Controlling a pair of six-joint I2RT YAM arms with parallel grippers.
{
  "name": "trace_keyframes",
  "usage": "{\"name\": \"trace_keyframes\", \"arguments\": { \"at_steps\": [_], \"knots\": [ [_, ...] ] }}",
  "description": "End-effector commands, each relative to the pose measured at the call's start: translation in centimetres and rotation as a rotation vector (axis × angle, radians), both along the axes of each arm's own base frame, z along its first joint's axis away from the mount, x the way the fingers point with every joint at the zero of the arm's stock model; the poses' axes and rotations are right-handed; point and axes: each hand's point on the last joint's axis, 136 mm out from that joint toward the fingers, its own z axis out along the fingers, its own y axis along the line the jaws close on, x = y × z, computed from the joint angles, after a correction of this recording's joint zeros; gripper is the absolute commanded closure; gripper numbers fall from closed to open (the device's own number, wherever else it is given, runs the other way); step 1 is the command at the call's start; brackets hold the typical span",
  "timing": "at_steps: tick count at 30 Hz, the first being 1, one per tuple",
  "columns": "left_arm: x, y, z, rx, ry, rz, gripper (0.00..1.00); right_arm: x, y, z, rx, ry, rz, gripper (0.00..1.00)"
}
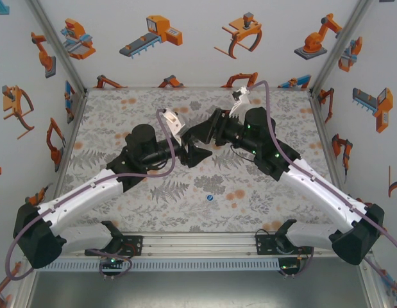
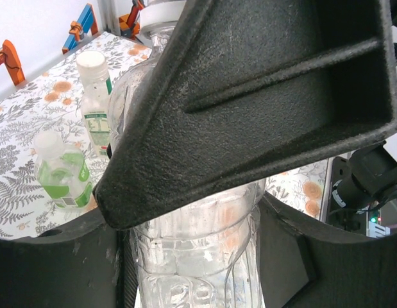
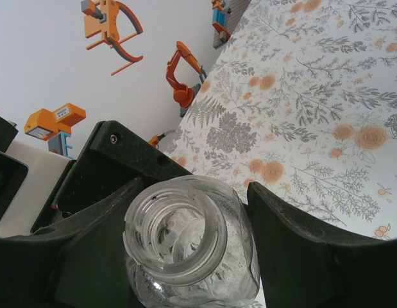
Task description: Screw on the bottle caps
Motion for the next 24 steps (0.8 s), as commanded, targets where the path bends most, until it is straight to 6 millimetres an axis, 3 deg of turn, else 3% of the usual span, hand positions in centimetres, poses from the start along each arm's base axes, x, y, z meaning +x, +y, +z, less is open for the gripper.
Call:
{"name": "trace_keyframes", "arguments": {
  "at_steps": [1, 8, 12, 18, 24],
  "knots": [
    [0.6, 0.4, -0.1, 0.032, -0.012, 0.04, 0.55, -1.9, 0.4, 3.7, 0.125, -0.045, 0.059, 0.63],
    [0.4, 0.9, 0.6, 0.026, -0.018, 0.053, 0.6, -2.0, -0.4, 4.0, 0.066, -0.114, 0.036, 0.34],
    [0.3, 1.5, 0.7, 0.042, -0.01, 0.072, 0.61, -1.9, -1.8, 4.1, -0.021, -0.16, -0.019, 0.27],
    [0.8, 2.9, 0.2, 0.058, -0.013, 0.15, 0.66, -2.1, -4.1, 3.2, -0.173, -0.197, -0.086, 0.28],
    [2.0, 4.0, 0.0, 0.045, -0.006, 0.234, 0.82, -2.0, -6.0, 0.2, -0.307, -0.156, -0.143, 0.36]
  ]
}}
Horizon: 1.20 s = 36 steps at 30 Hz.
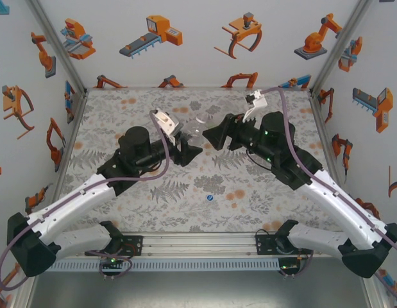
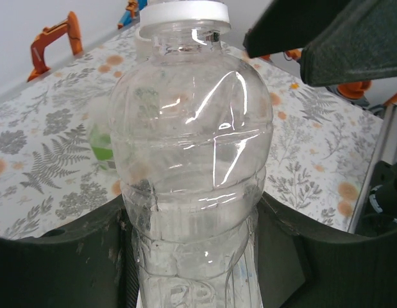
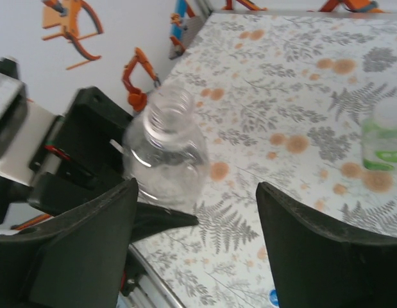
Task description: Screw on the bottle caps
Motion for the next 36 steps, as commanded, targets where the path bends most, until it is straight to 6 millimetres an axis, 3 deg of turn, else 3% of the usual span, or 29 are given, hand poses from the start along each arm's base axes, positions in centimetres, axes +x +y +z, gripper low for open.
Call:
{"name": "trace_keyframes", "arguments": {
  "at_steps": [1, 9, 21, 27, 36],
  "knots": [
    [0.8, 1.0, 0.2, -0.006, -0.015, 0.058, 0.83, 0.1, -1.4, -2.4, -0.132, 0.021, -0.051, 0.38],
    [0.8, 2.7, 0.4, -0.028, -0.005, 0.092, 1.0, -1.1, -1.1, -10.8, -0.361, 0.218, -0.011, 0.49],
    [1.0, 7.1, 0.1, -0.014, -0.007, 0.226, 1.0, -4.7, 1.9, -23.5, -0.562, 0.455, 0.036, 0.51],
    [0.6, 8.1, -0.3, 0.008, 0.002, 0.247, 0.99, -4.9, 2.5, -28.2, -0.662, 0.567, 0.019, 0.51],
    [0.7, 8.6, -1.0, 0.026, 0.011, 0.272, 0.99, -4.7, 2.8, -31.9, -0.792, 0.609, 0.003, 0.56]
  ]
}}
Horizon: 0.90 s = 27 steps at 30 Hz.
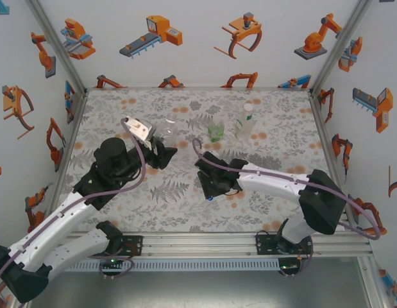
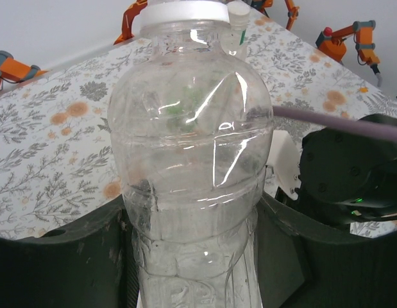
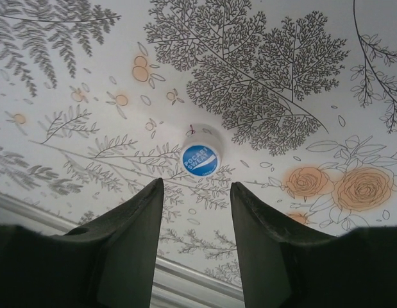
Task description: Screw on the bottle caps
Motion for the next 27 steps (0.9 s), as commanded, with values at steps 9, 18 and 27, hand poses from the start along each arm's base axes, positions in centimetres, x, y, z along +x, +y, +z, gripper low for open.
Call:
{"name": "trace_keyframes", "arguments": {
  "at_steps": [9, 18, 27],
  "knots": [
    [0.2, 0.4, -0.4, 0.008, 0.007, 0.02, 0.99, 0.6, 0.8, -1.7, -0.051, 0.002, 0.0, 0.57],
    [0.2, 0.4, -0.3, 0.002, 0.012, 0.021, 0.99, 0.6, 1.2, -3.1, -0.07, 0.026, 0.008, 0.58],
    [0.5, 0.1, -0.5, 0.004, 0.017, 0.02, 0.99, 0.6, 1.1, -3.7, -0.092, 0.03, 0.011, 0.62]
  ]
}}
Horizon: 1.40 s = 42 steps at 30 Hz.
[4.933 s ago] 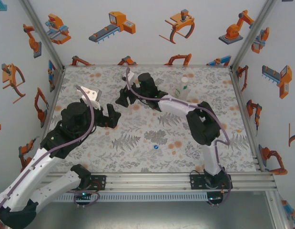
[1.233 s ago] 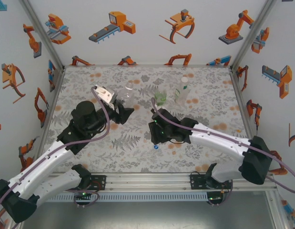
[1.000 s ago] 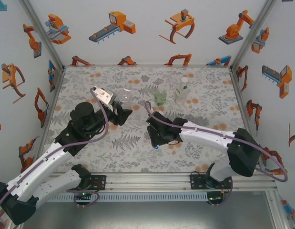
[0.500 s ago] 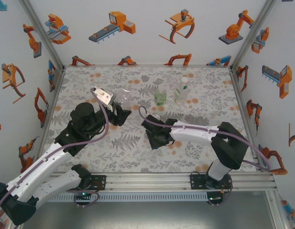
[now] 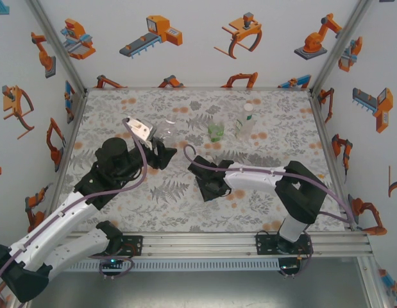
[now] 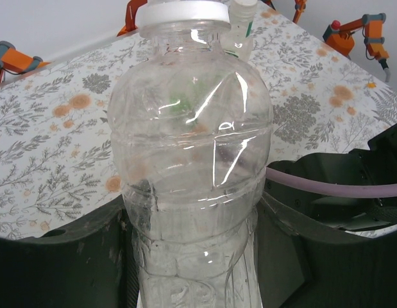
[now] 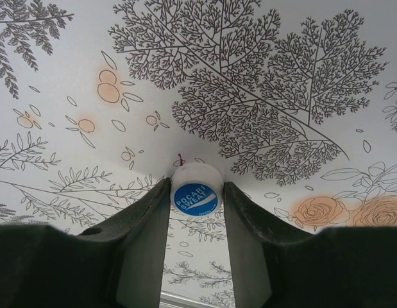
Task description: Screw on the bottle caps
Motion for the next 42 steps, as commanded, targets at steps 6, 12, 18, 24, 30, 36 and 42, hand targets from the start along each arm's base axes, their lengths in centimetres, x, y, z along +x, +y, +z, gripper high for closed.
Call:
{"name": "trace_keyframes", "arguments": {
  "at_steps": [6, 12, 18, 24, 30, 36, 42],
  "knots": [
    [0.4, 0.0, 0.0, -0.008, 0.005, 0.01, 0.99, 0.4, 0.7, 0.3, -0.002, -0.012, 0.006, 0.64],
    [0.4, 0.0, -0.2, -0.004, 0.01, 0.009, 0.99, 0.4, 0.6, 0.4, -0.006, -0.013, 0.006, 0.68],
    [0.3, -0.3, -0.5, 0.014, 0.015, -0.01, 0.99, 0.5, 0.4, 1.7, 0.021, -0.021, 0.0, 0.71],
    [-0.1, -1.3, -0.8, 0.047, 0.011, -0.076, 0.99, 1.8, -0.9, 4.3, 0.093, -0.051, -0.041, 0.71],
    [-1.1, -2.9, -0.8, 0.061, -0.007, -0.19, 1.0, 3.7, -2.8, 8.8, 0.207, -0.133, -0.081, 0.71],
    [-2.8, -4.3, -0.4, 0.102, -0.045, -0.33, 1.0, 5.1, -3.6, 16.1, 0.418, -0.315, -0.035, 0.71],
    [-5.0, -5.4, -0.4, 0.163, -0.049, -0.488, 1.0, 3.5, -2.6, 24.2, 0.605, -0.535, 0.19, 0.69]
  ]
}}
